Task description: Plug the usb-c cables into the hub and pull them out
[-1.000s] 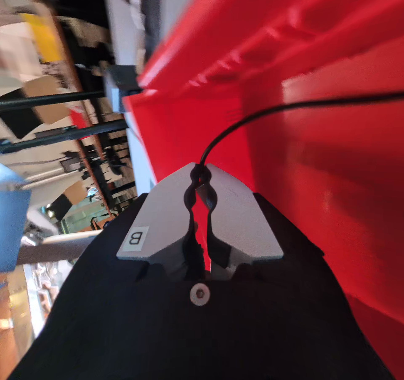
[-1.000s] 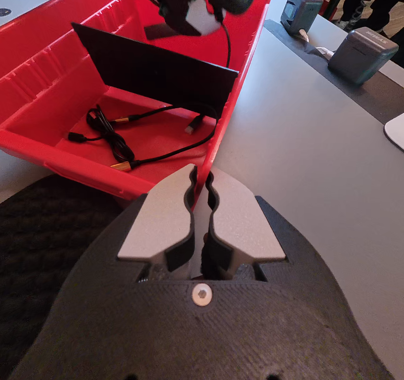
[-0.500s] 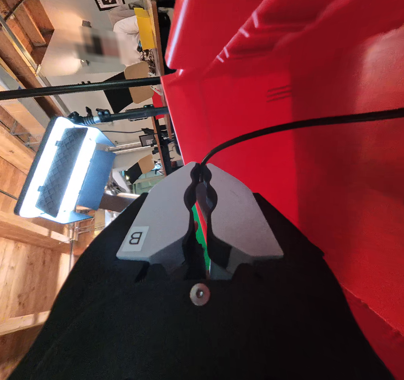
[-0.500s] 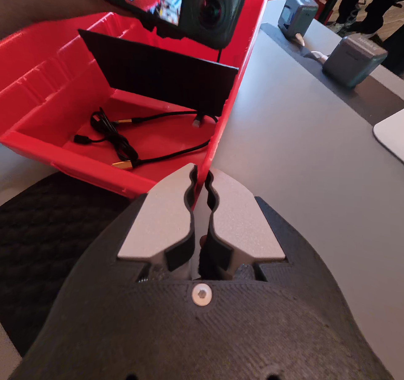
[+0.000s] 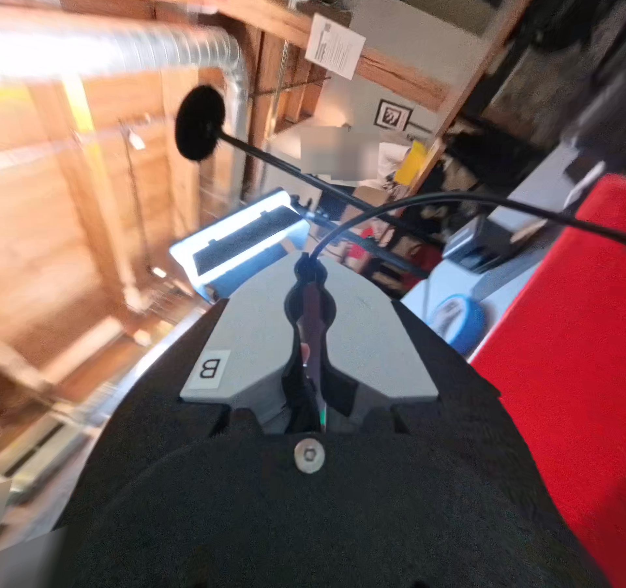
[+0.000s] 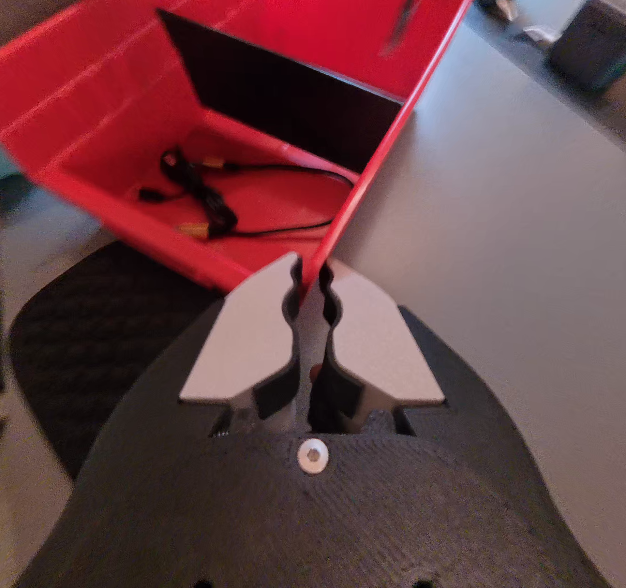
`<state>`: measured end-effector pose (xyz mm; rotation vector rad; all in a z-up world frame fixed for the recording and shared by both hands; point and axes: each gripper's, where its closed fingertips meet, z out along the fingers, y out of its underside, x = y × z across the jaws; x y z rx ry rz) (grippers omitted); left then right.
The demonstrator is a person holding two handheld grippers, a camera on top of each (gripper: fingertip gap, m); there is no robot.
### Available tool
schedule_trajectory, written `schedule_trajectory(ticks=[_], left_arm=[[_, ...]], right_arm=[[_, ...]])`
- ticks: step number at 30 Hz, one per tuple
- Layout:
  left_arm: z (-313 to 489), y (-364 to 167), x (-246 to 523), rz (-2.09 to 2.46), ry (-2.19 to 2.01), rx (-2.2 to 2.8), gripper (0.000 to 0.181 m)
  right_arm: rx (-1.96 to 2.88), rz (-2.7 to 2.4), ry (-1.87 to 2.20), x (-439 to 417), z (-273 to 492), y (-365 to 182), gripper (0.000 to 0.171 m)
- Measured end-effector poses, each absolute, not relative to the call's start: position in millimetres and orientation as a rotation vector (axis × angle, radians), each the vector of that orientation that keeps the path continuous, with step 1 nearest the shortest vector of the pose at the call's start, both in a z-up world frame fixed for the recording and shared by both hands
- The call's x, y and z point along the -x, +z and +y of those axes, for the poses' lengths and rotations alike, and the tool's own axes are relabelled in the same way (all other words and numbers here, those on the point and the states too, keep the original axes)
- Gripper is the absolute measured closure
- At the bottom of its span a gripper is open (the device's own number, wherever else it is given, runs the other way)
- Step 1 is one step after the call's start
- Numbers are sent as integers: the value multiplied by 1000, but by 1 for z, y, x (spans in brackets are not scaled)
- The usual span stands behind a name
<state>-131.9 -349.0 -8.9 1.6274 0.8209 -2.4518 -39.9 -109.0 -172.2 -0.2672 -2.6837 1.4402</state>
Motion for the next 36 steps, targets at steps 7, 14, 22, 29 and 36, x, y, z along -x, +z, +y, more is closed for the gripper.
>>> schedule_trajectory(ticks=[7,14,22,29,36], left_arm=[[-328,18,129,995,-2732,-1725,178],[-293,72,84,1177,-2967,-1856,178],[-195,95,20,1188,-2906,-2425,177],[-107,68,-1,1091,-2878,-2723,177],[-26,51,-14,1586,-2679,-3454,177]], right_arm=[[348,-2669,1422,43,-104,-171,163],[555,-2669,1579,41,-113,-165,143],[300,-2434,1644,34,-91,-125,112],[274,-1995,2178,10,4,-37,126],[255,-1865,2329,-20,18,-34,128]])
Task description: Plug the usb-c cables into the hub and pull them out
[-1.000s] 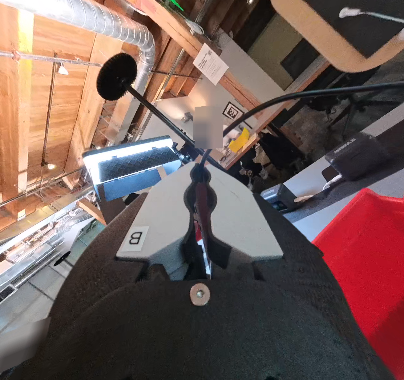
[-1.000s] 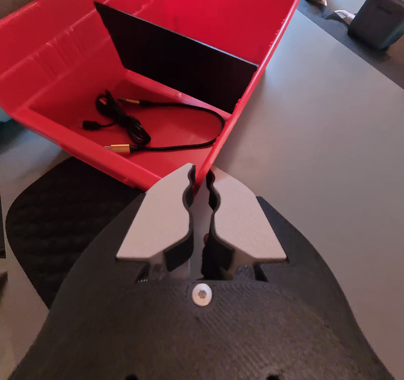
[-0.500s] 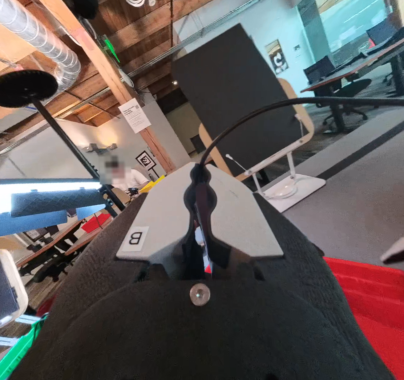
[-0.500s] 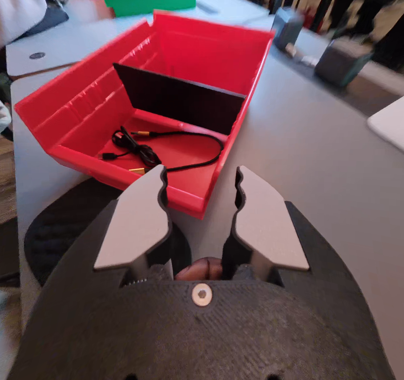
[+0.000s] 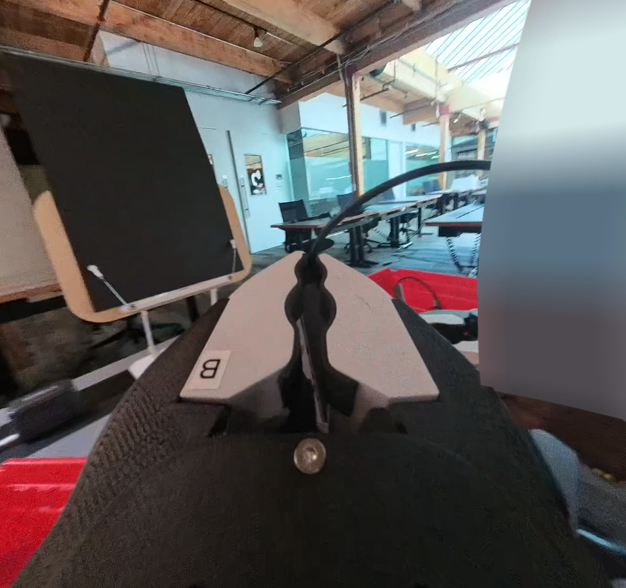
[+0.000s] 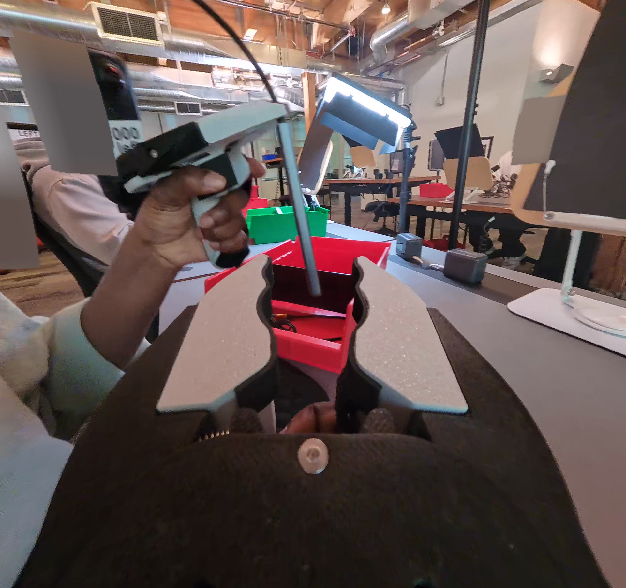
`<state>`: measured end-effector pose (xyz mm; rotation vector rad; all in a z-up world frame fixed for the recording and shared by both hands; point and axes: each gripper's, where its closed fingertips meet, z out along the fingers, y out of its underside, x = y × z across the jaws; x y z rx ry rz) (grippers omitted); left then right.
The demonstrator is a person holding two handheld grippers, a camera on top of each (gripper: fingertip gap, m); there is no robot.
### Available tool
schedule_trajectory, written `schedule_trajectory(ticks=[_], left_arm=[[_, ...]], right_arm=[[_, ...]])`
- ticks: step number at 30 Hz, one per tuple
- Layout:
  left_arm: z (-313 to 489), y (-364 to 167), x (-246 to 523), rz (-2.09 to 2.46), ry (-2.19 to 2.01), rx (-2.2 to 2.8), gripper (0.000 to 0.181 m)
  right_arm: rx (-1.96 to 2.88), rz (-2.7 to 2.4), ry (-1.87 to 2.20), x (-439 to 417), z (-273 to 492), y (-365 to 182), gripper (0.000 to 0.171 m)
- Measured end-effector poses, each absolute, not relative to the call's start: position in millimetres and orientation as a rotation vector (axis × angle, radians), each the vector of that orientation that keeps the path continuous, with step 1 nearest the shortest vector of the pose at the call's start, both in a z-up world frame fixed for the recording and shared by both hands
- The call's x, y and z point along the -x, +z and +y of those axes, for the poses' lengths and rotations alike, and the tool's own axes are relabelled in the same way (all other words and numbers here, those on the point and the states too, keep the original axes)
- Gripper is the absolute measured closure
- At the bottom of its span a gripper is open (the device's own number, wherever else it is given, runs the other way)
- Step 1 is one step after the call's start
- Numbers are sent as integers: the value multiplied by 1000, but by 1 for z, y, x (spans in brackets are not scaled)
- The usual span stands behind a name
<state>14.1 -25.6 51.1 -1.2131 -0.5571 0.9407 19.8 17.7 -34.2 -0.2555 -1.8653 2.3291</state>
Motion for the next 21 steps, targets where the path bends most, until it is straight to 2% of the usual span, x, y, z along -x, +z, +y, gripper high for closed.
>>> schedule_trajectory(ticks=[5,6,7,12,17,21], left_arm=[[16,30,-19,-524,662,1169,176],[25,25,-23,-498,607,1184,176],[33,20,-28,-473,558,1199,176],[6,-15,-30,-520,719,1379,139],[-83,-116,-12,-907,1138,1862,136],[-115,-163,-15,-1021,1257,2118,142]], right_arm=[[152,-1879,2195,-33,2,-36,128],[140,-1875,2149,-31,1,-38,138],[133,-1865,2104,-29,2,-40,161],[196,-1830,1967,-12,32,-47,163],[392,-1787,1673,26,87,-54,162],[452,-1763,1513,40,106,-57,163]])
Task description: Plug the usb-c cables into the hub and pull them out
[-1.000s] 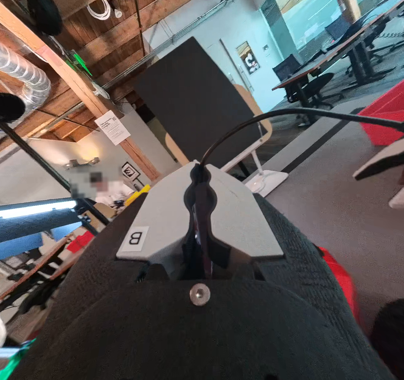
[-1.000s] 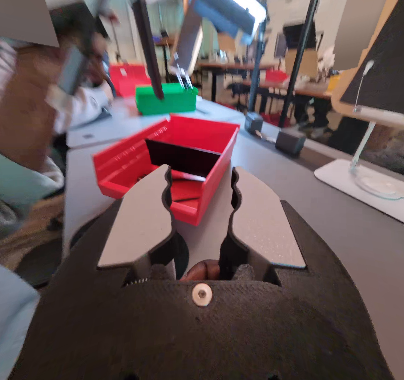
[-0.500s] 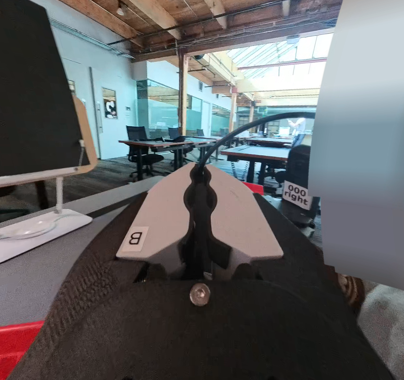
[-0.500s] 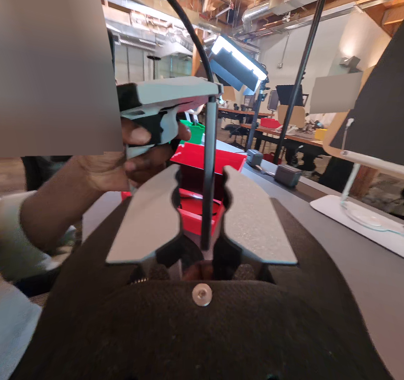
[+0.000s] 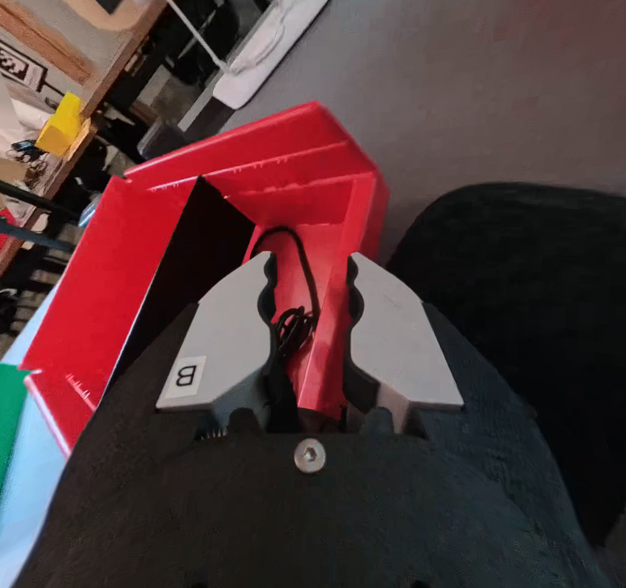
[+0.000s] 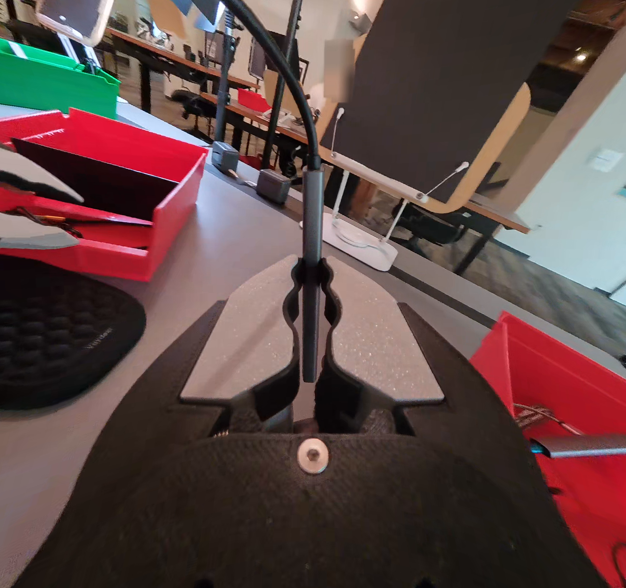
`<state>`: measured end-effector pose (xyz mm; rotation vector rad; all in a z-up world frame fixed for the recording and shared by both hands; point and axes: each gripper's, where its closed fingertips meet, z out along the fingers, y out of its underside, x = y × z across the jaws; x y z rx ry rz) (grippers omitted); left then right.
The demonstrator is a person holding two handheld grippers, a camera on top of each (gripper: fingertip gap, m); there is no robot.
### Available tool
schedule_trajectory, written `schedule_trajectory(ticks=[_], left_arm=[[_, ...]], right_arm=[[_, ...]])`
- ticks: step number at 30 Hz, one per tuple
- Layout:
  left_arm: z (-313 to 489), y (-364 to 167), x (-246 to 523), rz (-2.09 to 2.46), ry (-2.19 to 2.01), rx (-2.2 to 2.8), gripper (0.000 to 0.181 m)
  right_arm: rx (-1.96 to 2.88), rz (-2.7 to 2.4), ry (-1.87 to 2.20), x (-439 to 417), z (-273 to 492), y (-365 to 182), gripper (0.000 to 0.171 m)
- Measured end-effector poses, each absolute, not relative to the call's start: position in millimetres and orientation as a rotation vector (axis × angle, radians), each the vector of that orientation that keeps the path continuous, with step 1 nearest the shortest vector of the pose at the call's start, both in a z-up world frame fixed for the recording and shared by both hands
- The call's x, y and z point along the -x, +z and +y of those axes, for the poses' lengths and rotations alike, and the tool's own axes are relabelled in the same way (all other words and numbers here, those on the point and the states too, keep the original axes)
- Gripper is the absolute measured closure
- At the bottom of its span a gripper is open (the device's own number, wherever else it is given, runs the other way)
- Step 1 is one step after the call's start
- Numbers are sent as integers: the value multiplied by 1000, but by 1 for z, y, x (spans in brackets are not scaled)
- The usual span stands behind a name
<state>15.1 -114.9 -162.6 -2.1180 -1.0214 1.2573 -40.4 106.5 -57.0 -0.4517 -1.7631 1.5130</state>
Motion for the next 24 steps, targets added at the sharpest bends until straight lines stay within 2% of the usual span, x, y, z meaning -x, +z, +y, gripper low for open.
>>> schedule_trajectory(ticks=[2,4,8,11,14,20,22,24], left_arm=[[-139,-172,-13,-1080,1389,2214,168],[-162,-173,-13,-1115,1464,2268,173],[-216,-171,-16,-1334,1566,2249,173],[-226,-174,-14,-1307,1627,2209,176],[-228,-164,-16,-1299,1719,2163,172],[-166,-107,-12,-1110,1580,1654,166],[-105,-85,-14,-952,1222,1476,162],[-40,-64,-24,-788,765,1352,149]], right_arm=[[456,-1759,1501,42,108,-56,163],[468,-1758,1459,45,111,-58,163],[424,-1715,1165,59,130,-64,162],[339,-1689,861,69,143,-73,162],[264,-1680,645,70,149,-82,162],[84,-1641,536,62,145,-95,162],[-48,-1549,551,55,134,-88,163],[-174,-1431,560,45,122,-77,162]])
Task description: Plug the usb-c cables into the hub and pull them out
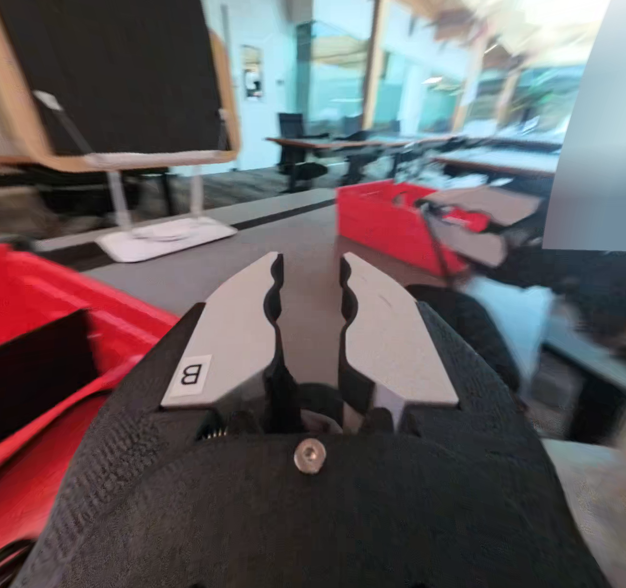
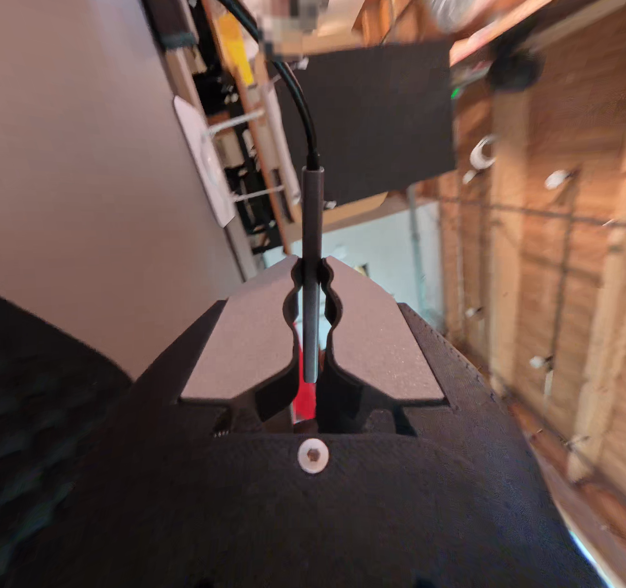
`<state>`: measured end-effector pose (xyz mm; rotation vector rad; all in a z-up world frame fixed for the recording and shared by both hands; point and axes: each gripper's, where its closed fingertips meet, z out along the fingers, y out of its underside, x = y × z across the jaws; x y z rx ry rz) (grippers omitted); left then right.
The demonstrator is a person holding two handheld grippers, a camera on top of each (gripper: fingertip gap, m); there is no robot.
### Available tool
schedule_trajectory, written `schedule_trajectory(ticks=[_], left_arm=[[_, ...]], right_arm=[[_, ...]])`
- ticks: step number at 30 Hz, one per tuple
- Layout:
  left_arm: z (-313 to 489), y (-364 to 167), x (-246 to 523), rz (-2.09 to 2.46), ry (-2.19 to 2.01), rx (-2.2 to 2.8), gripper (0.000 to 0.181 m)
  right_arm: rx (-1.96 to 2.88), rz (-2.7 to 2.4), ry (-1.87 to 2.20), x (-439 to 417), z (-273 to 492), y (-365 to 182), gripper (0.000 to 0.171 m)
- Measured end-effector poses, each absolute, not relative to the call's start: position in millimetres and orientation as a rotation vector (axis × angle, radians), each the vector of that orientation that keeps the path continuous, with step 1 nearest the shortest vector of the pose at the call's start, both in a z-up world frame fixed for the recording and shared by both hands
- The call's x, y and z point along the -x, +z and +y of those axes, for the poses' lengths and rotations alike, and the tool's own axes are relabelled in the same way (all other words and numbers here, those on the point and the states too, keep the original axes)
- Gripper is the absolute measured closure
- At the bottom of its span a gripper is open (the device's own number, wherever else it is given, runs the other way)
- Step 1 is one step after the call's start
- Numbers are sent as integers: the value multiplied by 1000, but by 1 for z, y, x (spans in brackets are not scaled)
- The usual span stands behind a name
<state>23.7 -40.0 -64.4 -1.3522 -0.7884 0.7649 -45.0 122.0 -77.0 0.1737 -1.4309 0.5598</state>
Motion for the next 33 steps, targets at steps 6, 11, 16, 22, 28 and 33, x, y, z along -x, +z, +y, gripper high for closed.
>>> schedule_trajectory(ticks=[6,11,16,22,28,33], left_arm=[[55,-34,-19,-654,75,1285,131],[84,-31,-21,-546,18,1399,165],[70,-37,-22,-213,622,1565,170],[57,-49,-41,169,828,1629,171],[53,-53,-59,265,681,1561,171],[42,-56,-44,109,695,1552,163]], right_arm=[[-430,-1033,561,10,92,-37,162],[-503,-921,533,3,85,-29,162],[-491,-1114,901,-8,96,-32,140],[-186,-1683,1970,-29,123,-17,119],[-369,-1959,1966,-42,114,-43,131],[-456,-2001,1800,-48,101,-51,161]])
